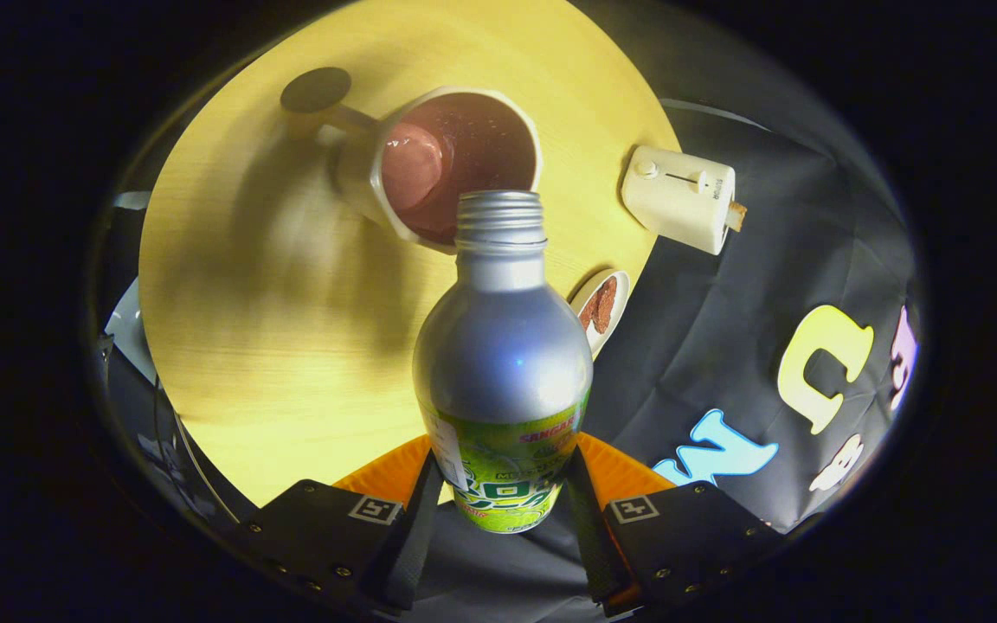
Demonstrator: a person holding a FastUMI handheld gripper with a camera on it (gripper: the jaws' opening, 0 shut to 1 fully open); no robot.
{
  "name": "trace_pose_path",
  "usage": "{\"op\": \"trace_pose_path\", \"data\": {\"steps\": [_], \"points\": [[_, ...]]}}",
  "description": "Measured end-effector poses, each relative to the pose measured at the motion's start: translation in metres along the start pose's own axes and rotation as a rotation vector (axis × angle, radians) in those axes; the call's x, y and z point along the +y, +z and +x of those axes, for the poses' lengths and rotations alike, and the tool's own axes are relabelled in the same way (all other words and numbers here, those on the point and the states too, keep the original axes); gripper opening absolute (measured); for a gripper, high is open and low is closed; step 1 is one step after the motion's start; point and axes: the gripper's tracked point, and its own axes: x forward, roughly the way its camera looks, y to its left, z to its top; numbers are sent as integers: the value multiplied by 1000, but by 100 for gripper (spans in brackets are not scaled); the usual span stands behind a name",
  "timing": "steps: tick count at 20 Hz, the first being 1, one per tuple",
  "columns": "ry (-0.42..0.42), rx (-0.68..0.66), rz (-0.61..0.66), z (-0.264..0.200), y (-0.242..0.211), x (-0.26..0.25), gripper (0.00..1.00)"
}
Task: Take the bottle from table, then pour the juice into the cup, finally place the bottle on the coaster
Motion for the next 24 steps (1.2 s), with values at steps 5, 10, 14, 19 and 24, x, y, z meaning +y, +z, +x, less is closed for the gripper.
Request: {"op": "trace_pose_path", "data": {"steps": [5, 10, 14, 19, 24], "points": [[38, -86, 175, 3, 7, 19, 72], [112, -183, 382, 7, 16, 36, 72], [133, -242, 526, 11, 12, 42, 73], [194, -341, 754, 17, 13, 44, 73], [212, -428, 888, 23, 8, 38, 73]]}}
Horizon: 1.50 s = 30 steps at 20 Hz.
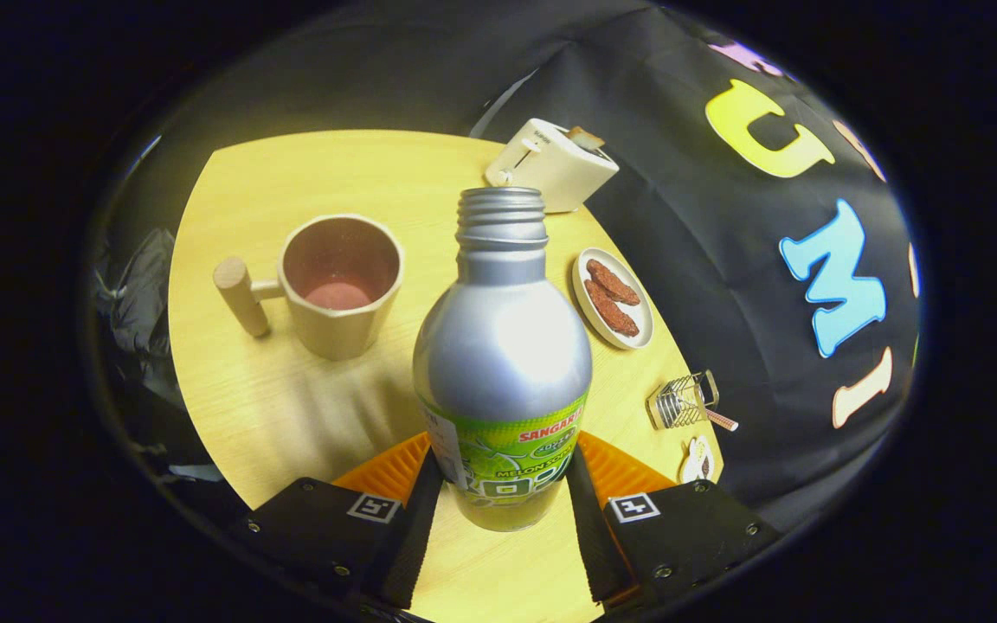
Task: Take the bottle from table, then pour the juice into the cup, finally place the bottle on the coaster
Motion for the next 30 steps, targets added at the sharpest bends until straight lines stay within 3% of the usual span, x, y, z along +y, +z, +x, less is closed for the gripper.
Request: {"op": "trace_pose_path", "data": {"steps": [12, 20, 30], "points": [[75, -226, 339, 32, 17, -39, 73], [80, -358, 397, 56, 36, -50, 73], [39, -380, 448, 95, 42, -68, 74]]}}
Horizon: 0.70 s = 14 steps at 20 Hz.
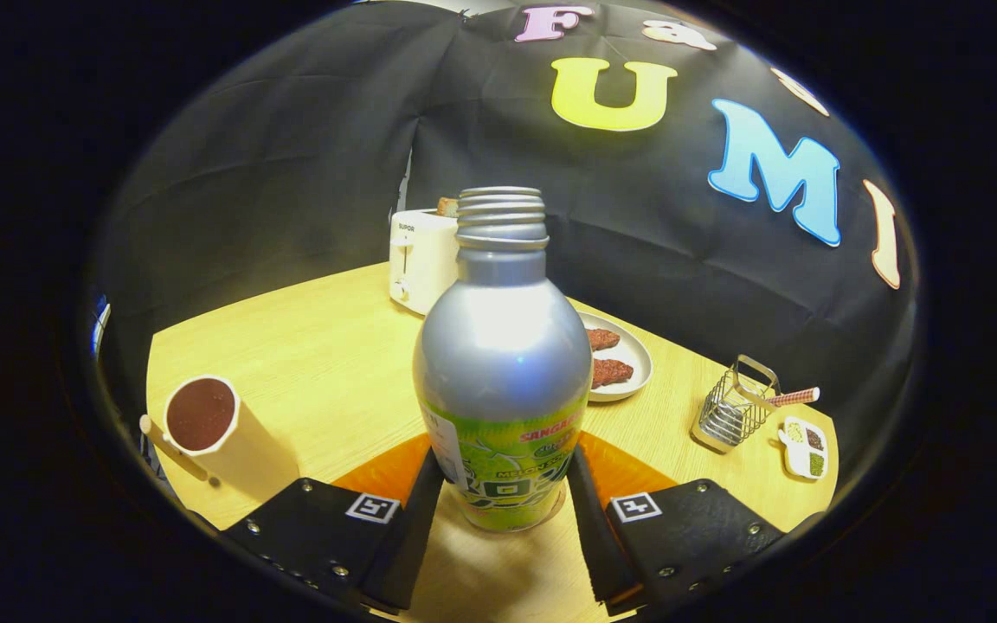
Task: Take the bottle from table, then pour the juice into the cup, finally place the bottle on the coaster
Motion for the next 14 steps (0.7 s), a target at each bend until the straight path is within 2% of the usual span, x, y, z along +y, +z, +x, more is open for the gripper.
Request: {"op": "trace_pose_path", "data": {"steps": [14], "points": [[-13, -1, 74, 28, -9, -8, 77]]}}
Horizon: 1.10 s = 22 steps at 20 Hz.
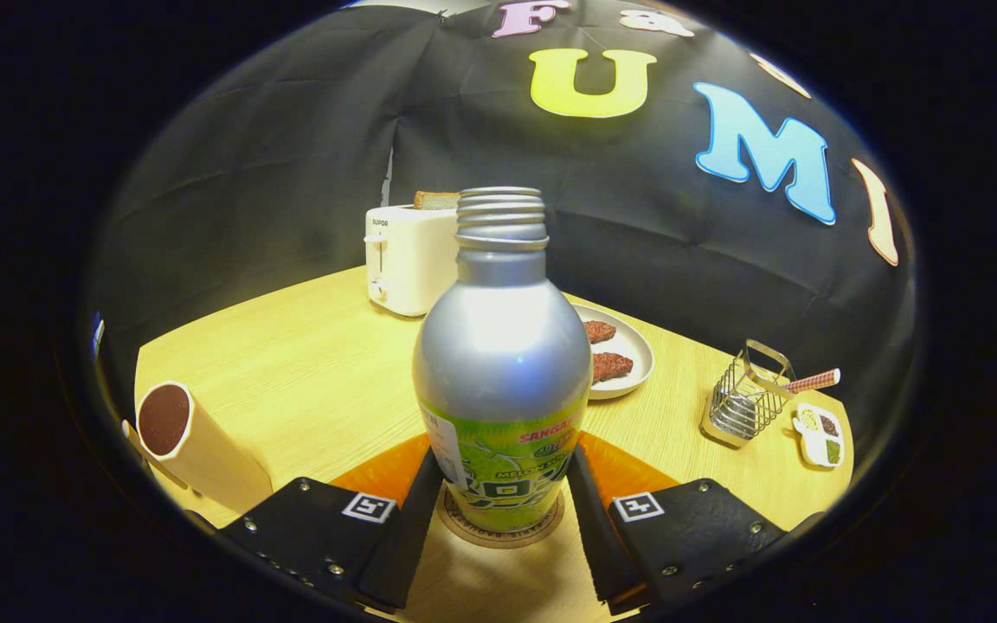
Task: Take the bottle from table, then pour the juice into the cup, finally place the bottle on the coaster
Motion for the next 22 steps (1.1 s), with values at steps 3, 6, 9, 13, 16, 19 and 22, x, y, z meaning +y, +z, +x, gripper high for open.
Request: {"op": "trace_pose_path", "data": {"steps": [3, 6, 9, 13, 16, 19, 22], "points": [[-4, 4, 18, 4, -3, 0, 77], [-10, -8, 12, 3, -5, 2, 78], [-14, -10, 18, 2, -6, 2, 79], [-16, 6, 46, 0, -9, -1, 80], [-28, 4, 52, -4, -6, -4, 94], [-44, -14, 55, -14, 2, -8, 99], [-67, -26, 56, -28, 9, -12, 99]]}}
